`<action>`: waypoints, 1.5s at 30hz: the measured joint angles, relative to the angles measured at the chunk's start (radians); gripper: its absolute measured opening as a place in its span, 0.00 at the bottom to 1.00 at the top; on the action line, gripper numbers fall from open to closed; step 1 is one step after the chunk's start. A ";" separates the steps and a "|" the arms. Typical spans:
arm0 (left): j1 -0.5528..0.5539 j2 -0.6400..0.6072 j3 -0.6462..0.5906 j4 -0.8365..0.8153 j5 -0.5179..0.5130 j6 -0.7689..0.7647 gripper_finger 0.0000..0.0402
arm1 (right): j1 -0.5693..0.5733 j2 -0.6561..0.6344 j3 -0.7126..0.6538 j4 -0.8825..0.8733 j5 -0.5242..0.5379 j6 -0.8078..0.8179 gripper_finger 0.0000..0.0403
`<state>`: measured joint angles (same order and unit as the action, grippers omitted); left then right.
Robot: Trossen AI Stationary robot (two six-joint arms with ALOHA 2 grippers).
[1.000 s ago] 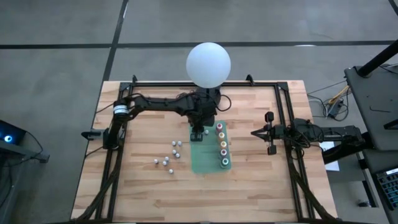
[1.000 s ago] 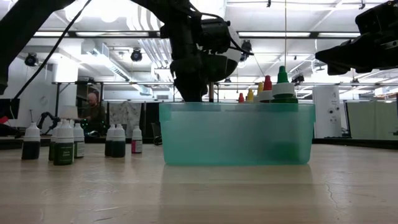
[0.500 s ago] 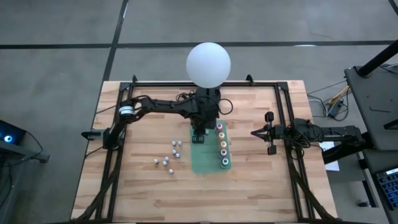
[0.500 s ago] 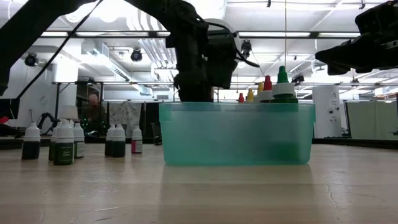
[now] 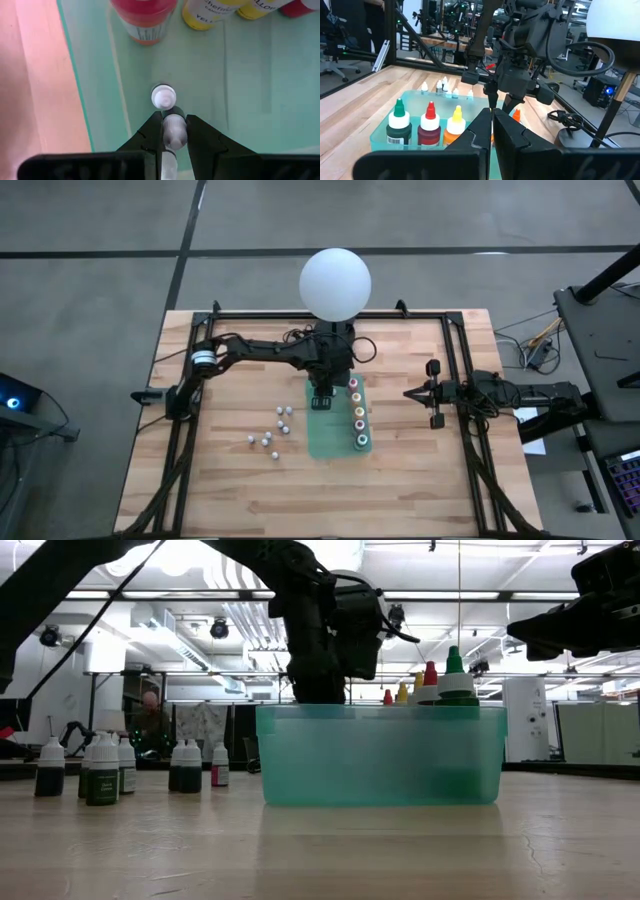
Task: Pick & Place food coloring
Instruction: Put the left small red food coloring bottle into the green bin
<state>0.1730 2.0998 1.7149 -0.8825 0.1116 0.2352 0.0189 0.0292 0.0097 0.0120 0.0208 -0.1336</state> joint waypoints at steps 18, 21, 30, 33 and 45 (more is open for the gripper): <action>0.000 0.001 -0.020 0.031 -0.001 -0.005 0.11 | 0.000 0.000 0.000 0.000 0.000 0.000 0.02; 0.000 0.001 -0.026 0.036 -0.001 -0.006 0.11 | 0.000 0.000 0.000 0.000 0.000 0.000 0.02; 0.000 0.001 -0.049 0.058 -0.013 -0.009 0.11 | 0.000 0.000 0.000 0.000 0.000 0.000 0.02; 0.000 0.001 -0.062 0.055 -0.017 -0.010 0.11 | 0.000 0.000 0.000 0.000 0.000 0.002 0.02; 0.000 0.000 -0.069 0.065 -0.047 -0.009 0.11 | 0.000 0.000 0.000 0.000 0.000 0.002 0.02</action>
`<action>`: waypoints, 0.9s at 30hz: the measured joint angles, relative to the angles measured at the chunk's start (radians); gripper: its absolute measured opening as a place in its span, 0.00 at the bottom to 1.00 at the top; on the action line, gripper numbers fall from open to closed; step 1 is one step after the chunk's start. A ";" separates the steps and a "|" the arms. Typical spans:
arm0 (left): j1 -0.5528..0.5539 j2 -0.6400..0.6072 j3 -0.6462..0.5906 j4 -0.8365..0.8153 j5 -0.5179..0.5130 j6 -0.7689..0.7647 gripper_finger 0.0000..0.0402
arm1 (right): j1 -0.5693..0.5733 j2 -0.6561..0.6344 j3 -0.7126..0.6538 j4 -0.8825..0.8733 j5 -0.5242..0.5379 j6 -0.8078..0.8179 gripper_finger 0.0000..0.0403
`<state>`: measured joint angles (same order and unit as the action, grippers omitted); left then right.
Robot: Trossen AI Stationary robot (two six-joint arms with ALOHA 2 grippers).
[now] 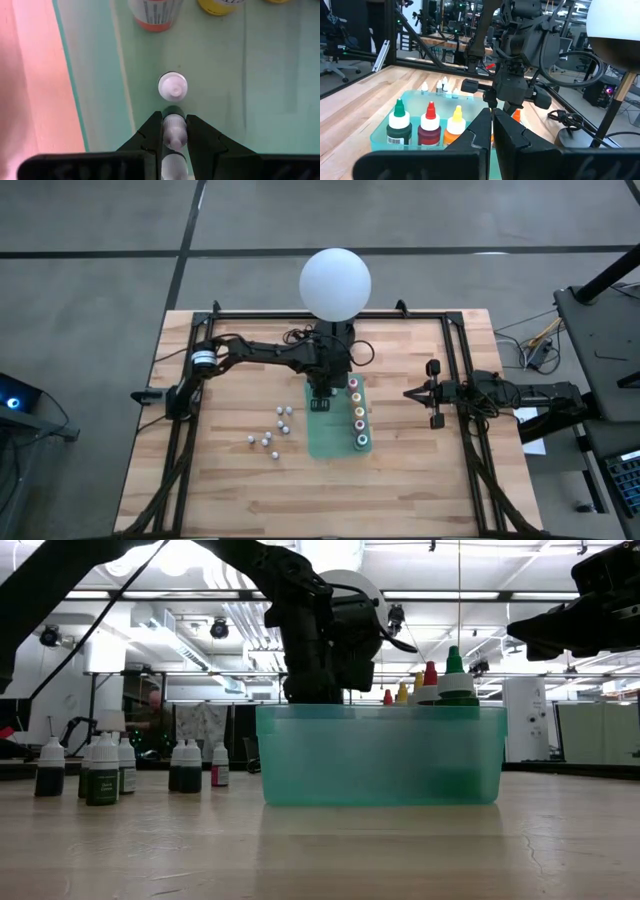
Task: Pick & Place food coloring
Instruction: Put the left small red food coloring bottle into the green bin
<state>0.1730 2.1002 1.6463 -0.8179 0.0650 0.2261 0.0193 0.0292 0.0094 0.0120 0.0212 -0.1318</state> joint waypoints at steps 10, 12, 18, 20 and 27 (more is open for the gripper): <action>0.000 0.000 0.000 0.006 -0.006 0.002 0.11 | -0.001 0.000 0.000 0.000 0.000 -0.001 0.02; 0.000 0.000 0.000 0.007 -0.006 0.002 0.11 | -0.001 0.000 0.000 0.000 0.000 -0.001 0.02; 0.000 0.000 -0.001 0.013 -0.007 0.002 0.14 | 0.000 0.000 0.000 0.000 0.000 -0.001 0.02; 0.000 0.000 -0.001 0.014 -0.007 0.002 0.16 | 0.000 0.000 0.000 0.000 0.000 -0.002 0.02; 0.000 0.000 -0.001 0.015 -0.007 0.007 0.17 | 0.000 0.000 0.000 0.000 0.000 -0.001 0.02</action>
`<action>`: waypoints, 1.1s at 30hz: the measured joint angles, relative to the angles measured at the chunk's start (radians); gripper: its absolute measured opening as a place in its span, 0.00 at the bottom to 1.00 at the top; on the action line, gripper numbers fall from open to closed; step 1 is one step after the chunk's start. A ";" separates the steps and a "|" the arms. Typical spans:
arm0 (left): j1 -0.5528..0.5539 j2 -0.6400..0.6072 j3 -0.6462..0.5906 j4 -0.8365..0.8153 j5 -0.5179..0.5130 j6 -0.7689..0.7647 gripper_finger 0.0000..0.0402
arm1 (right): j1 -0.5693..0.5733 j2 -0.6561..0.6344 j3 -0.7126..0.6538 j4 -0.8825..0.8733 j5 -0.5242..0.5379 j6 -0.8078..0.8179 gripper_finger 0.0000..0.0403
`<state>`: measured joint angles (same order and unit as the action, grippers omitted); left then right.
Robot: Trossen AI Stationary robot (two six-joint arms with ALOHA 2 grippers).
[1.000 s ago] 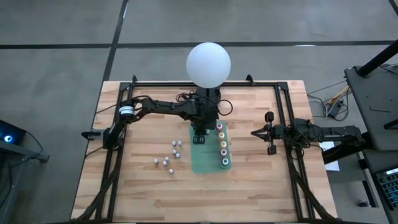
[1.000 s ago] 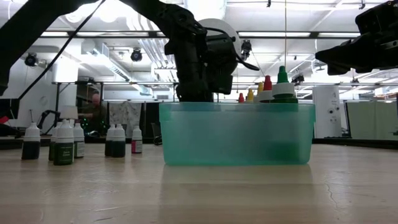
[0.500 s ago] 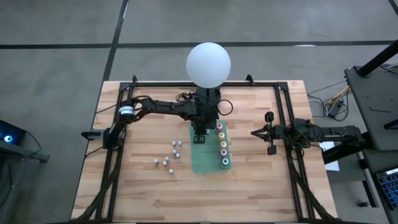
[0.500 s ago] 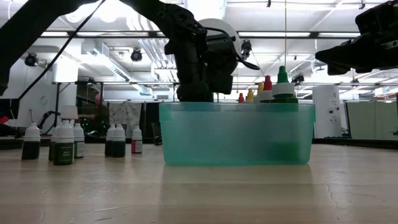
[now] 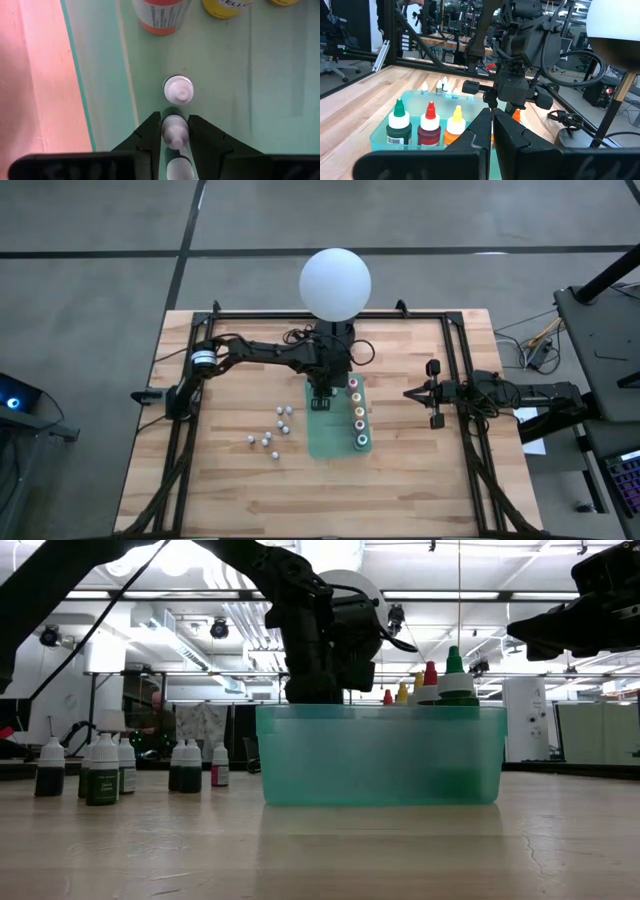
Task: Pick & Place food coloring
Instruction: Put the left small red food coloring bottle into the green bin
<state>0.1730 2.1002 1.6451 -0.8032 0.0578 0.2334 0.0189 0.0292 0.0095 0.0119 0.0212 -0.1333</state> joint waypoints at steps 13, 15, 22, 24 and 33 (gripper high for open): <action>0.000 0.000 0.000 0.009 0.002 0.000 0.18 | 0.000 0.000 0.000 0.000 0.000 -0.001 0.02; 0.000 0.000 0.000 0.010 0.003 0.000 0.18 | 0.001 0.000 0.000 0.000 0.000 0.001 0.02; 0.000 0.000 0.000 0.010 0.005 -0.001 0.18 | 0.000 0.000 0.000 0.000 0.000 0.000 0.02; 0.000 0.000 0.000 0.010 0.010 -0.001 0.18 | 0.000 0.000 0.000 0.000 0.000 0.001 0.02; 0.000 0.000 0.000 0.010 0.011 -0.006 0.22 | 0.000 0.000 0.000 0.000 0.000 0.001 0.02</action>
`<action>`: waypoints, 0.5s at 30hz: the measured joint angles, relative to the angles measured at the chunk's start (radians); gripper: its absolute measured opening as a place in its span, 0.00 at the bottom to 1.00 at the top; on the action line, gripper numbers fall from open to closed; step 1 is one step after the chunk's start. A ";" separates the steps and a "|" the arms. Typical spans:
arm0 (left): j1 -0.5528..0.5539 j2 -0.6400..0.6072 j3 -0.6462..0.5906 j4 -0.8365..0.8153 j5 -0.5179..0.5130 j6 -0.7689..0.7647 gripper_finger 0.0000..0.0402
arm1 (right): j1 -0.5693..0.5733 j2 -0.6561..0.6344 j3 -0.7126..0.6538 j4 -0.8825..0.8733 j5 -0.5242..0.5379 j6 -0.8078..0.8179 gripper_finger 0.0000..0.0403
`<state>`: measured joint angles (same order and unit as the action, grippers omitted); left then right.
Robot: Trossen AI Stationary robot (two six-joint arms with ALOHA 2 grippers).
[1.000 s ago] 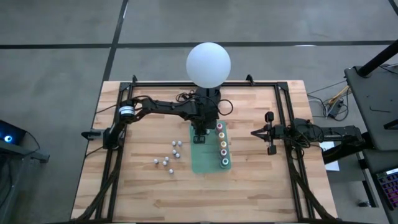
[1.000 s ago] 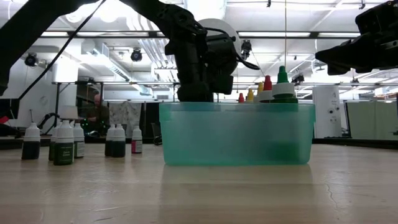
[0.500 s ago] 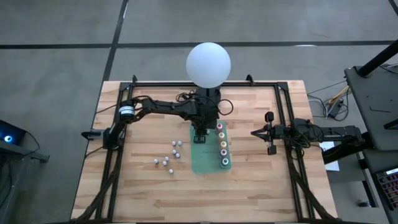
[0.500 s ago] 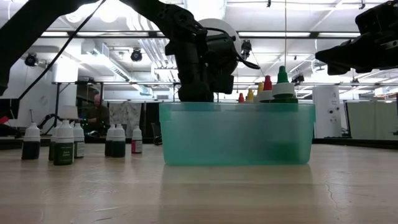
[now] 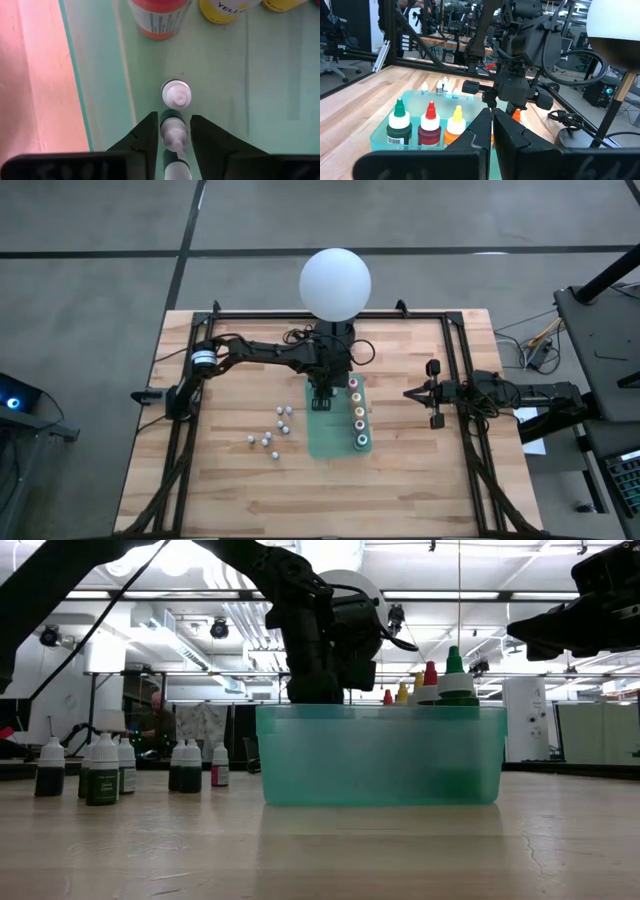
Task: Pick & Place food coloring
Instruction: Put the left small red food coloring bottle into the green bin, then put the small black food coloring bottle into the green bin
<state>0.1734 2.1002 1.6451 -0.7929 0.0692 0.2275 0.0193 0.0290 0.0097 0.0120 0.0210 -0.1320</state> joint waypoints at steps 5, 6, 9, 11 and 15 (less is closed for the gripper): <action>0.000 0.000 0.000 -0.001 0.001 -0.004 0.31 | 0.000 0.000 0.000 0.000 0.000 0.000 0.02; 0.000 0.000 0.000 -0.001 0.001 -0.004 0.32 | 0.000 0.000 0.000 0.000 0.000 -0.002 0.02; 0.000 0.000 0.000 -0.003 0.000 -0.007 0.35 | 0.000 0.000 0.000 0.000 0.000 0.000 0.02; 0.000 0.000 0.000 -0.004 0.000 -0.008 0.36 | 0.000 0.000 0.000 0.000 0.000 -0.002 0.02; 0.000 0.000 0.000 -0.010 -0.002 -0.008 0.37 | 0.000 0.000 0.000 0.000 0.000 -0.002 0.02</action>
<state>0.1730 2.1002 1.6451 -0.8024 0.0675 0.2199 0.0193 0.0289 0.0093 0.0116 0.0212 -0.1338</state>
